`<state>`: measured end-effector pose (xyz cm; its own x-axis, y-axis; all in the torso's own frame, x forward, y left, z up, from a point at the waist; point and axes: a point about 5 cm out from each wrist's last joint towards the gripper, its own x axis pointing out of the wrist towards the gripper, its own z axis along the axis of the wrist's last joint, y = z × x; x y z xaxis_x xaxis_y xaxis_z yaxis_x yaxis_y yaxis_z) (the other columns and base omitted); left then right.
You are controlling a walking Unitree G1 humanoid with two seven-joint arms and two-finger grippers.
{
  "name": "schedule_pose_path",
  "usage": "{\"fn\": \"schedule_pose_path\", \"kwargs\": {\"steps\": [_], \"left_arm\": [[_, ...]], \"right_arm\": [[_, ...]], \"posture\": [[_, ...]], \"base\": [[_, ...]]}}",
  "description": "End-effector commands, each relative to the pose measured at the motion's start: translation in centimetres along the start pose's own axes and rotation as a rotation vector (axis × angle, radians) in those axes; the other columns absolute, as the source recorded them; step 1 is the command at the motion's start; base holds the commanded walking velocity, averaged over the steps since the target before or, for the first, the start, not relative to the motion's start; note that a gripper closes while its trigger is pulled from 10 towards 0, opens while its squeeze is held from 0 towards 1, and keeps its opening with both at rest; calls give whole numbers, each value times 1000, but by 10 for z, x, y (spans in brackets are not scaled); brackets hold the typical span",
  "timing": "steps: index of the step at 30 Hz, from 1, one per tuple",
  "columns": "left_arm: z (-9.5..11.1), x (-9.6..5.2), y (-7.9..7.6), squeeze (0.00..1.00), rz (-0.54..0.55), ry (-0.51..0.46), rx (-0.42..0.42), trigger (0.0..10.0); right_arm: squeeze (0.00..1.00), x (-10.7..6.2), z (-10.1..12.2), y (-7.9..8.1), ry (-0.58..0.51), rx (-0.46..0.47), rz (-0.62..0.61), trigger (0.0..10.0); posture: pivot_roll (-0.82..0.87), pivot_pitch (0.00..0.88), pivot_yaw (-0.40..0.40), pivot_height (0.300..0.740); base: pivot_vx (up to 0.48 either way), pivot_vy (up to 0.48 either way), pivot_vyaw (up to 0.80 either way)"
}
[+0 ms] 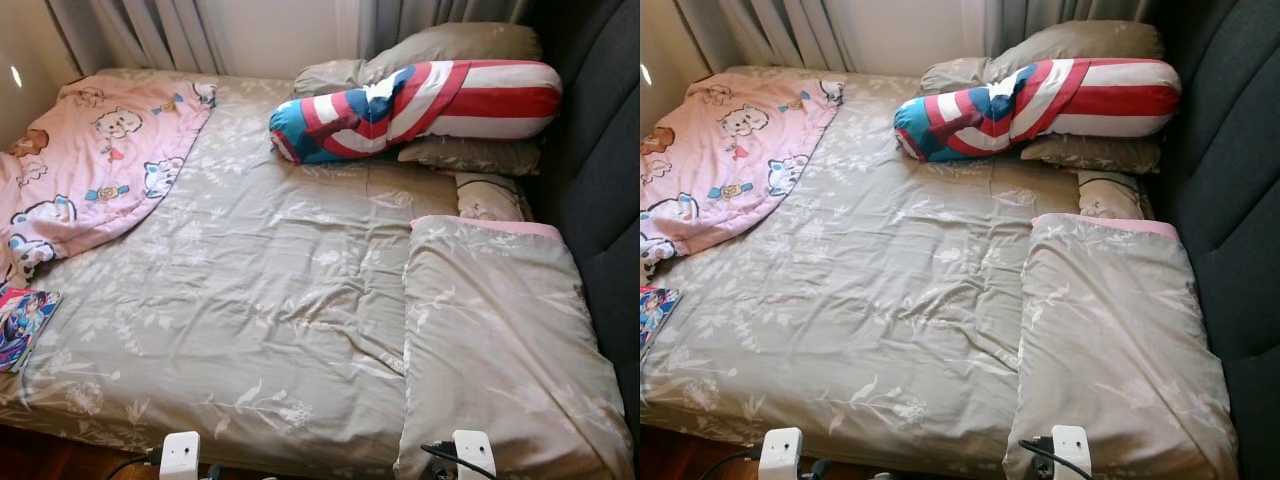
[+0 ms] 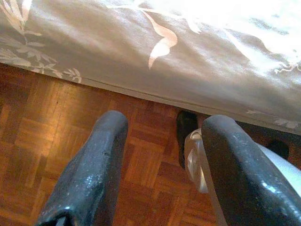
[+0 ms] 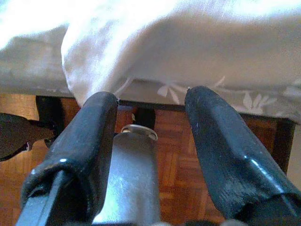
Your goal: Clean up the room
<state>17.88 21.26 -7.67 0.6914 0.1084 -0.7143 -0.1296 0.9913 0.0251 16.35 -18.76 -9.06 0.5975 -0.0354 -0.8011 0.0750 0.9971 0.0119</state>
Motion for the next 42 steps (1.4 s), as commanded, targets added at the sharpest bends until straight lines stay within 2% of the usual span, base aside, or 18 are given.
{"fn": "schedule_pose_path", "kwargs": {"steps": [1, 22, 37, 42], "left_arm": [[-10, -3, 3, 0, 9, 39, -13, 10000], [-10, -4, 5, 0, 12, 35, -13, 10000], [-10, -3, 5, 0, 16, 36, -17, 10000], [-10, -3, 4, 0, 16, 35, -20, 10000]], "right_arm": [[0, -1, -4, 0, 15, 14, 1, 10000], [0, 0, -4, 4, 24, 13, 5, 10000], [0, 0, -4, 4, 25, 16, 6, 10000], [0, 0, -5, 4, 30, 0, 11, 10000]], "posture": [[35, 138, 5, 740], [42, 124, 10, 740], [46, 131, 8, 740], [47, 132, 6, 740]], "base": [[0, 292, 0], [0, 310, 0], [0, 39, 0], [0, 417, 0]]}}
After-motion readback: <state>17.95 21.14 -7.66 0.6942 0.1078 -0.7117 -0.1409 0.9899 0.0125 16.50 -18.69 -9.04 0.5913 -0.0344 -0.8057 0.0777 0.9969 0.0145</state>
